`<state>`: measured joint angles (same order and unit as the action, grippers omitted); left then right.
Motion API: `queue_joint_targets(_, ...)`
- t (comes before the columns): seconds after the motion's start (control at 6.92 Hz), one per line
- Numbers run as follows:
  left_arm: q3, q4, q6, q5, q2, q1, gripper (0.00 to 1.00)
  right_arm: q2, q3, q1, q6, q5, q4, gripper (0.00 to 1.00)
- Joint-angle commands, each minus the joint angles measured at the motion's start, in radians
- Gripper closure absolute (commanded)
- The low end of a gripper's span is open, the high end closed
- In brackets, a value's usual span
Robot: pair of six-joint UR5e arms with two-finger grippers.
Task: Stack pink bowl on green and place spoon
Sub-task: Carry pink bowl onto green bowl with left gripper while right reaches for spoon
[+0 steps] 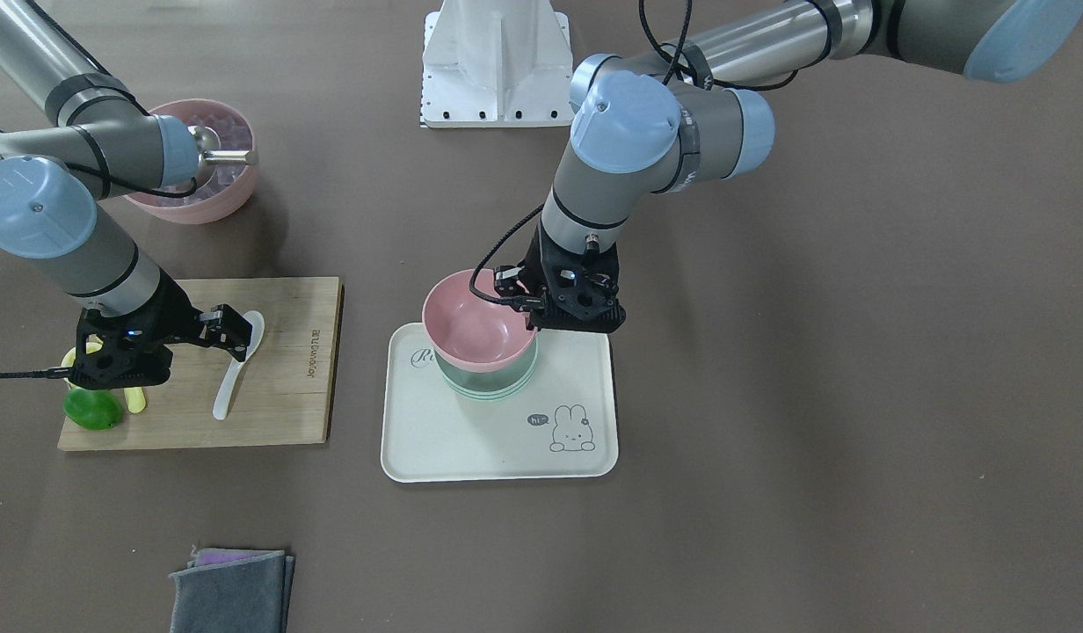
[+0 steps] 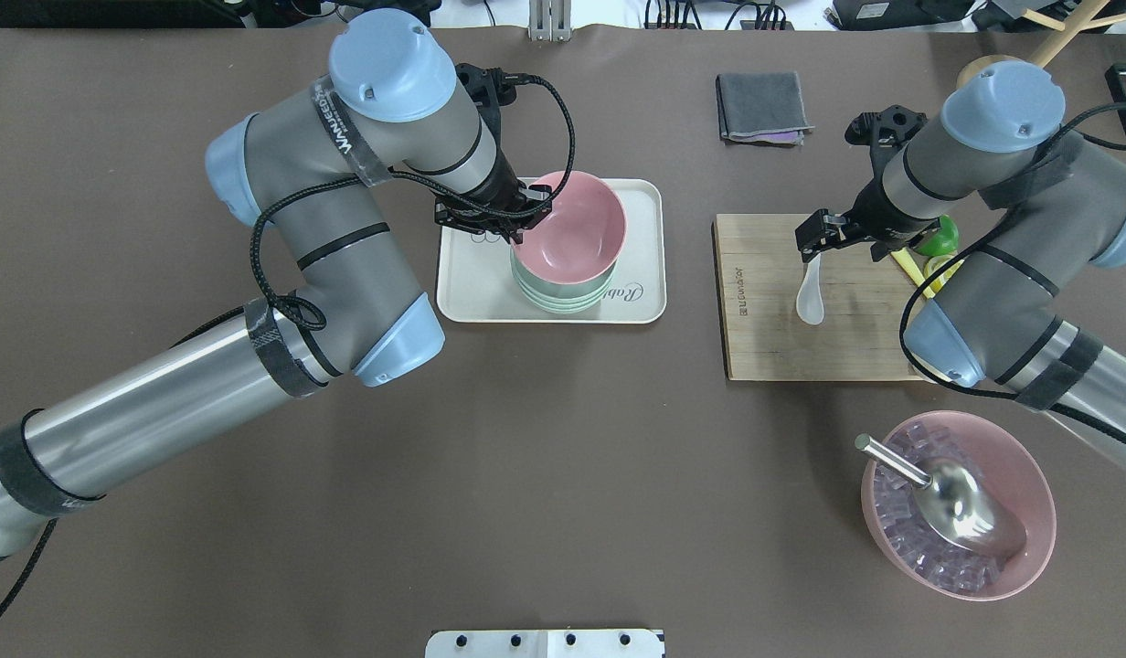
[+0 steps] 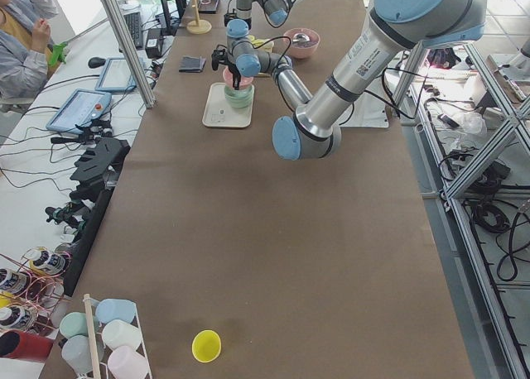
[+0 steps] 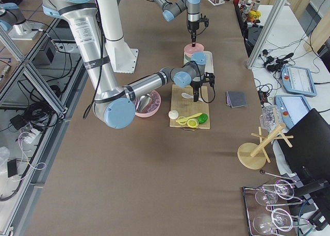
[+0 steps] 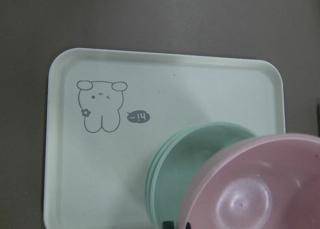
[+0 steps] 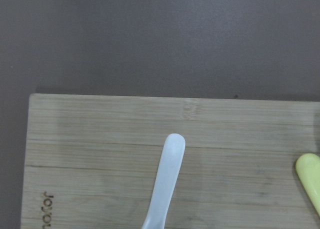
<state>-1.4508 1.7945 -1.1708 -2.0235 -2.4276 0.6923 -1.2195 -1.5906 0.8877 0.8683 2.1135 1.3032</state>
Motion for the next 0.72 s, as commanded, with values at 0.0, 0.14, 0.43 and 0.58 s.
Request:
queue_joint_targets(0.0,0.006,0.008,0.002,0.040,0.002,-0.002,0.63,0.026,0.046,-0.018,0.055,0.000,-0.001,0.02)
queue_joint_targets(0.14,0.004,0.014,0.006,0.078,0.007,-0.004,0.10,0.026,0.050,-0.032,0.087,0.000,-0.021,0.09)
queue_joint_targets(0.43,0.006,0.042,0.005,0.097,0.010,-0.008,0.03,0.034,0.080,-0.041,0.140,0.000,-0.036,0.55)
queue_joint_targets(0.58,0.004,0.042,0.008,0.106,0.028,-0.005,0.03,0.034,0.080,-0.041,0.140,0.002,-0.038,0.95)
